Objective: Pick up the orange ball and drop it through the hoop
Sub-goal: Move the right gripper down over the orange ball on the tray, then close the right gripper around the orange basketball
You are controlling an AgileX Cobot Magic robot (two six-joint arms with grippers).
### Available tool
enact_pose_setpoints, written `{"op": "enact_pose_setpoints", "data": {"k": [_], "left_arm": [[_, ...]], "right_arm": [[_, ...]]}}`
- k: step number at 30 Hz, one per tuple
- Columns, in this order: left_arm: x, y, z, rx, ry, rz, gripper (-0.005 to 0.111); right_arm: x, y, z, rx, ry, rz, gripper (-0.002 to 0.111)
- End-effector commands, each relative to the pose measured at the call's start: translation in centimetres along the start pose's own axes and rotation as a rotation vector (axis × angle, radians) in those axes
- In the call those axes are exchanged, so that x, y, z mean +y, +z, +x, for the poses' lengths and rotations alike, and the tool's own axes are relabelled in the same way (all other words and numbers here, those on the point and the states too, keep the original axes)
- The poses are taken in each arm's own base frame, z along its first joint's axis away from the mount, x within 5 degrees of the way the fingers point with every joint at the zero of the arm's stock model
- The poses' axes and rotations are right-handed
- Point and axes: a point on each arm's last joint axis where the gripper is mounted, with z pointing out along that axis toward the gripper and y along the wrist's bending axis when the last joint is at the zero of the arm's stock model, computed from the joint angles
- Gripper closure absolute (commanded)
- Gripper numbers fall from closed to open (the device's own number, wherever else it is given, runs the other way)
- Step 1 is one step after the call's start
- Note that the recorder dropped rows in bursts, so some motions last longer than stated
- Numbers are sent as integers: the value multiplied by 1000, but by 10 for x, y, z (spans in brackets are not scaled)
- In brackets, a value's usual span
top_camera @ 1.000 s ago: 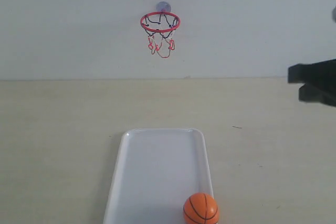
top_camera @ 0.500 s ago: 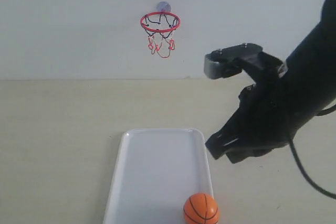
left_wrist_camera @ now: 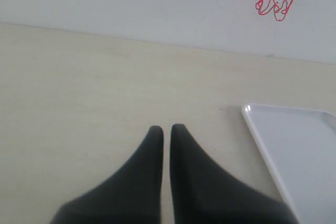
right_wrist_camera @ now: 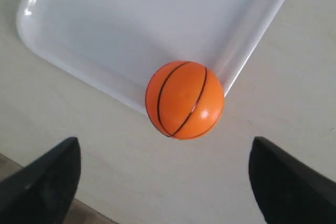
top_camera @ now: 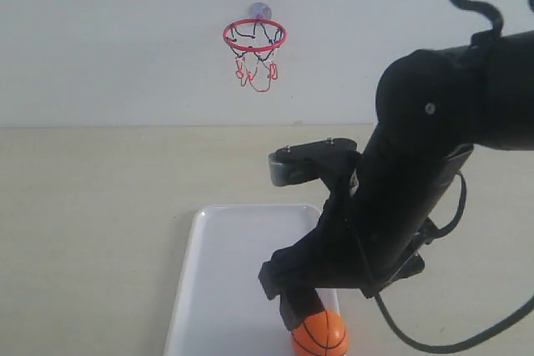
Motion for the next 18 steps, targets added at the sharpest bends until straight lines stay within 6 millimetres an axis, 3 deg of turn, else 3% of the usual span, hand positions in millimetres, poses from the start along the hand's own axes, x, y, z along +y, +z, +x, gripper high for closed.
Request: {"op": "enact_pose_setpoints", "data": {"k": [1, 9, 18], "left_arm": [[0, 0, 1, 2, 8, 0, 103], [0, 0, 1, 2, 8, 0, 103], [0, 0, 1, 2, 8, 0, 103]], "right_arm": [[-1, 21, -4, 47, 60, 13, 23], [-2, 50, -10, 56, 92, 7, 23], [-5, 63, -14, 43, 109, 15, 23]]}}
